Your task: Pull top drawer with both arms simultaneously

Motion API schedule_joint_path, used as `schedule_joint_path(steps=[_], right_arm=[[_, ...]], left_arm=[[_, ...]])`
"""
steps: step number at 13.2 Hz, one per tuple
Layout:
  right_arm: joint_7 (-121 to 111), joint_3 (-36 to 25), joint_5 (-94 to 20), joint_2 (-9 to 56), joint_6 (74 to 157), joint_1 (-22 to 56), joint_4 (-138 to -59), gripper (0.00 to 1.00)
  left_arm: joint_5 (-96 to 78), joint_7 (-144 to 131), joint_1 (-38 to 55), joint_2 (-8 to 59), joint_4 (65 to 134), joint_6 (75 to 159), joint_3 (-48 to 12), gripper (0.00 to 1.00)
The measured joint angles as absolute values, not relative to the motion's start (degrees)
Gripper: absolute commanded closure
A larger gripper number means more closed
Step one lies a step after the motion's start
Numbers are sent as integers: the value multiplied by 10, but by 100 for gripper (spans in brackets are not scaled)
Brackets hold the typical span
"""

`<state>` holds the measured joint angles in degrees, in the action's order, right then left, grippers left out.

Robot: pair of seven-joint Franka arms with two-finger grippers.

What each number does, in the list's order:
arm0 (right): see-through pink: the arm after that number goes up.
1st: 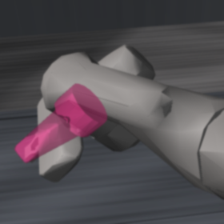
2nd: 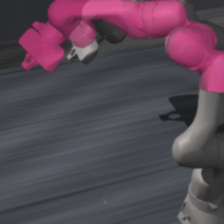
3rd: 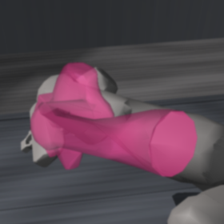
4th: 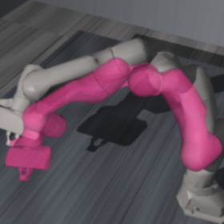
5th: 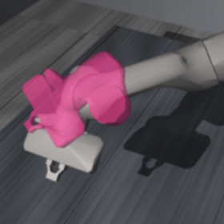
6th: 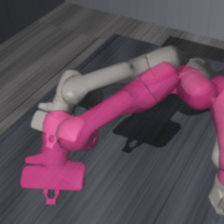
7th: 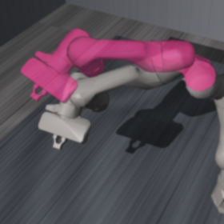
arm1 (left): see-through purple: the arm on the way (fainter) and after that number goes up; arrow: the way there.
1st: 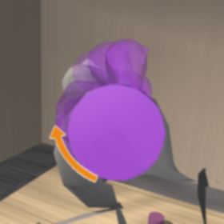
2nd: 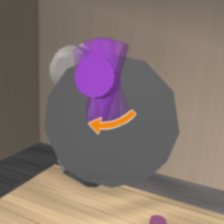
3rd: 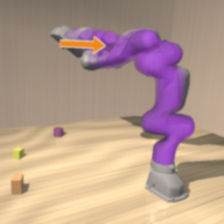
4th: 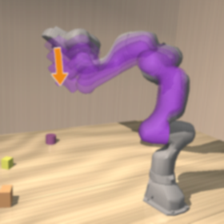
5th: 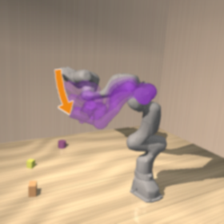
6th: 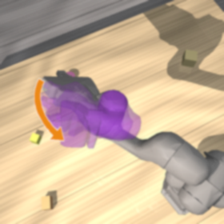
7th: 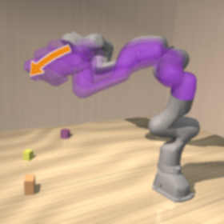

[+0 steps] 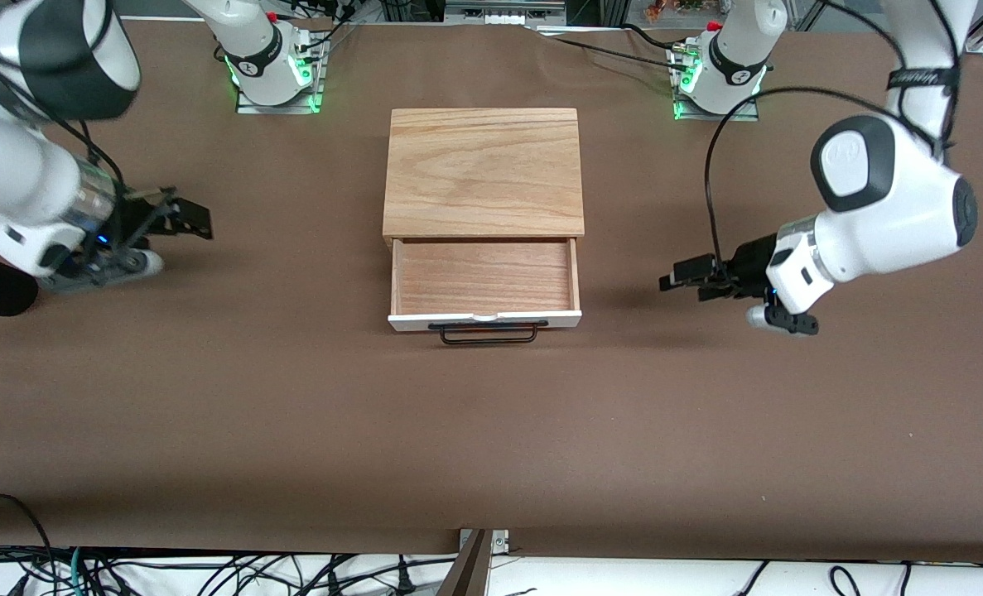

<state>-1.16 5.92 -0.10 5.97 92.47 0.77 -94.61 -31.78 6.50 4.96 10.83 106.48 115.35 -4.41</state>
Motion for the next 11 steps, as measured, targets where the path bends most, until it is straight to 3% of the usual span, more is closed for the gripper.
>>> schedule_joint_path(steps=[3, 6, 11], right_arm=[[43, -1, 6, 16, 902, 19, -961, 0], [46, -61, 0, 17, 910, 38, -961, 0], [51, -55, -3, 17, 917, 46, -959, 0]], left_arm=[[-114, 52, 50, 31, 1071, 1071, -45, 0], [15, 51, 49, -31, 1070, 1028, -43, 0], [26, 18, 41, -60, 1016, 889, -39, 0]])
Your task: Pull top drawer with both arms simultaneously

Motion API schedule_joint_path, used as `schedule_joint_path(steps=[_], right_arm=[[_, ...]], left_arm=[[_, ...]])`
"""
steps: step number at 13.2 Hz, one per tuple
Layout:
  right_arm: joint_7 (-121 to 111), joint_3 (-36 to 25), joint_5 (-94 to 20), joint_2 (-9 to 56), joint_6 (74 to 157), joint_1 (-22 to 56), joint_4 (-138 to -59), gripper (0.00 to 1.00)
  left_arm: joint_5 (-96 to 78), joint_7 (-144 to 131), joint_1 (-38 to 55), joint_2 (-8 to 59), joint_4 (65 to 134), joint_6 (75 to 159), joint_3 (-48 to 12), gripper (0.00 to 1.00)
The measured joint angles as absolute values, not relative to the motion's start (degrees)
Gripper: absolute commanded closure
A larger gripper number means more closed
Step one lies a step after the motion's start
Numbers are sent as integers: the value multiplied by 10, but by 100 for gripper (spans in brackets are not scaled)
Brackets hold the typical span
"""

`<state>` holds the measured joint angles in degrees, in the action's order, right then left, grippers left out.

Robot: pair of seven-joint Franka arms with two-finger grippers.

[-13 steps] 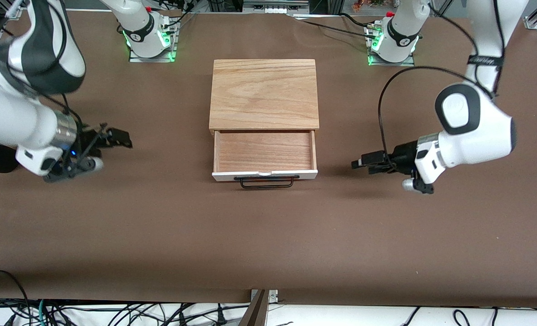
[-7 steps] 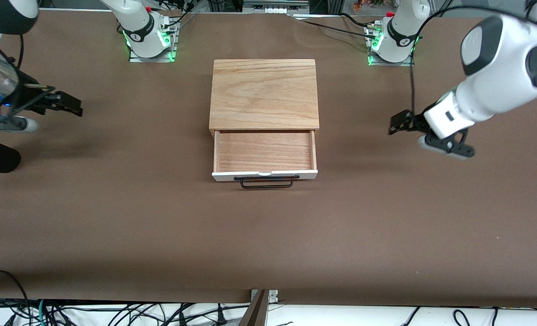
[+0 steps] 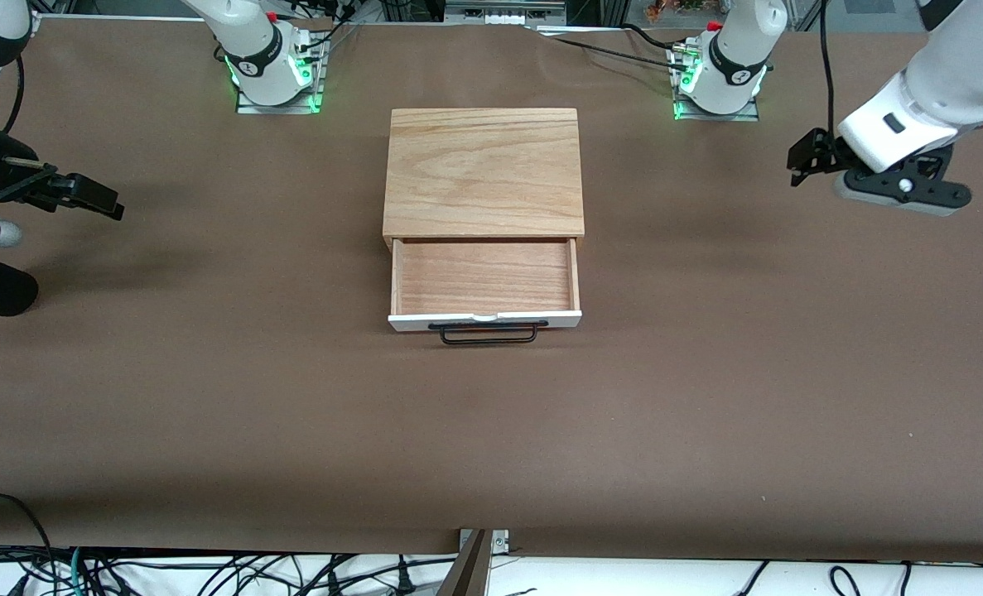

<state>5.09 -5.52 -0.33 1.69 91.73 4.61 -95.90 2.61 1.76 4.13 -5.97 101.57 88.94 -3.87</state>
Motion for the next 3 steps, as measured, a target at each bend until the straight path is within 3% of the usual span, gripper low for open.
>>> schedule_joint_path(steps=[3], right_arm=[[60, -40, -3, 17, 918, 46, -958, 0]], left_arm=[[24, -15, 35, -59, 1000, 875, -38, 0]])
